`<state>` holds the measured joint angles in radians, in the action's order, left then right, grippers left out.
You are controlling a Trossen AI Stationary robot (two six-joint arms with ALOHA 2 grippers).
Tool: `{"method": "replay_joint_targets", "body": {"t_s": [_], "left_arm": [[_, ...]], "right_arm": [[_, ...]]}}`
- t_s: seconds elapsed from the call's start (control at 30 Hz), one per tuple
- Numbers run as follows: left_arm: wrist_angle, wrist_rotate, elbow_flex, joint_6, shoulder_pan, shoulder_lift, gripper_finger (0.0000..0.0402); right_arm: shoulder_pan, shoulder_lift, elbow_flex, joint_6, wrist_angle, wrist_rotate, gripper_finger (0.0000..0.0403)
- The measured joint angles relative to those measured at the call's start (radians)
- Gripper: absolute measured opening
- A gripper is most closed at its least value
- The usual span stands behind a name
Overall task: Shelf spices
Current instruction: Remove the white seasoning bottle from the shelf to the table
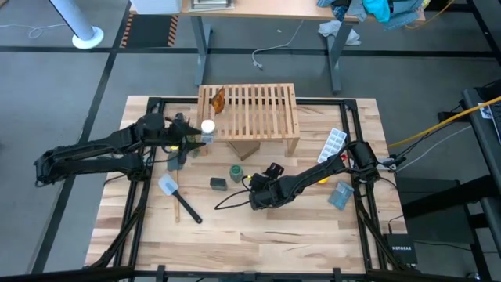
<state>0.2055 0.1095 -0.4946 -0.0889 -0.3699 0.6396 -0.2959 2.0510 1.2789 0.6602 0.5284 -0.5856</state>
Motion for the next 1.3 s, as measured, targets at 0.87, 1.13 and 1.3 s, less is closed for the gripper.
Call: {"method": "replay_joint_targets", "body": {"t_s": [0.87,1.13,1.3], "left_arm": [[-0.099,-0.29,0.278,0.259,0.409,-0.077,0.0176],[-0.262,-0.406,0.436,0.333,0.482,-0.077,0.0176],[-0.309,-0.429,0.484,0.39,0.512,-0.073,0.0176]], "right_arm": [[-0.155,-0.017,-0.002,0.304,0.274,-0.167,0.0303],[-0.157,-0.034,-0.002,0.304,0.277,-0.173,0.0303],[-0.157,-0.034,-0.002,0.304,0.276,-0.179,0.0303]]}}
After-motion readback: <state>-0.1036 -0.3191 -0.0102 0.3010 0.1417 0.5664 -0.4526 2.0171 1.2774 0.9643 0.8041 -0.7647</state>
